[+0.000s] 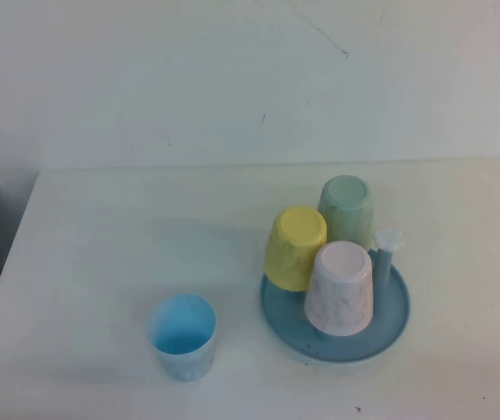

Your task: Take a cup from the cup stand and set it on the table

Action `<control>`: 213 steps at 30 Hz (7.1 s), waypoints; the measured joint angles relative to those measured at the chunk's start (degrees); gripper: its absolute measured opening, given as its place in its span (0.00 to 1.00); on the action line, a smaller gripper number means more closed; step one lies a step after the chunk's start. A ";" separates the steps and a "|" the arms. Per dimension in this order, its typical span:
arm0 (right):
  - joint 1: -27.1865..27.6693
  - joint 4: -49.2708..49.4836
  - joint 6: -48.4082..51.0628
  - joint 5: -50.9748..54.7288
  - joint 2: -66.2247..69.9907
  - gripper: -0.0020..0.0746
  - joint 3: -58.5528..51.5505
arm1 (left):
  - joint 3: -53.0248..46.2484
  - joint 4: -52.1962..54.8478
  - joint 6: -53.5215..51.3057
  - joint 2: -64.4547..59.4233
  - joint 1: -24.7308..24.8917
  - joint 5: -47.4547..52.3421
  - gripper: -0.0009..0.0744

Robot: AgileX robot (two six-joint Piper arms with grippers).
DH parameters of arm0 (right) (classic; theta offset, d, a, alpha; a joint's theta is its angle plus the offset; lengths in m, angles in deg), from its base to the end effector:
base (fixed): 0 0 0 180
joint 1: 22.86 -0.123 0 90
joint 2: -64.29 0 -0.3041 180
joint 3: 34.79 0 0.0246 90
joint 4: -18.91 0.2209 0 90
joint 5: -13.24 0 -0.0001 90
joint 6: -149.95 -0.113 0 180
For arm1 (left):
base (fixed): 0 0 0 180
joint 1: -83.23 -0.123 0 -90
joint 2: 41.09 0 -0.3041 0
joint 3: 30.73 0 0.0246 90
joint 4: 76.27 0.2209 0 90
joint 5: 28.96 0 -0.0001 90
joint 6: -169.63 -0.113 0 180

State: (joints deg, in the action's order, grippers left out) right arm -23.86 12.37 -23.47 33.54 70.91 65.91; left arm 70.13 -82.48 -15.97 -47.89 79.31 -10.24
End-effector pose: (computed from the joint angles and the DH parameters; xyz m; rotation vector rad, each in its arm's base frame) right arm 0.0250 -0.0040 0.1669 -0.1942 1.8451 -0.1789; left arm 0.0261 -0.0022 0.1707 -0.0424 1.8242 0.0131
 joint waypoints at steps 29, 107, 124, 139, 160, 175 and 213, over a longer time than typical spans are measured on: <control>0.00 0.00 0.00 0.00 0.00 0.02 0.00 | 0.00 -7.52 1.32 0.00 0.00 0.00 0.01; 0.00 0.00 0.00 0.00 -0.09 0.02 0.00 | 107.52 4.88 -4.88 -103.53 50.83 52.29 0.34; 0.00 0.00 0.00 0.00 -0.09 0.02 0.00 | 109.42 6.94 0.16 -113.81 50.83 52.29 0.83; 0.00 0.00 0.00 0.00 -0.09 0.02 0.00 | 109.42 7.54 2.87 -115.00 50.83 47.83 0.83; 0.00 0.00 0.00 0.00 -0.09 0.02 0.00 | 109.42 7.36 3.76 -118.95 50.83 45.05 0.83; 0.00 0.00 0.00 0.00 -0.09 0.02 0.00 | 109.42 7.49 4.01 -118.90 50.83 45.41 0.76; 0.00 22.65 -6.00 -1.59 -0.09 0.02 0.00 | 87.43 -3.24 9.53 -91.23 50.83 44.12 0.76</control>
State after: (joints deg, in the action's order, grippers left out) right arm -23.86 35.03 -29.47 31.95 70.82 65.91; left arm 157.56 -85.72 -6.44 -139.12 130.14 33.88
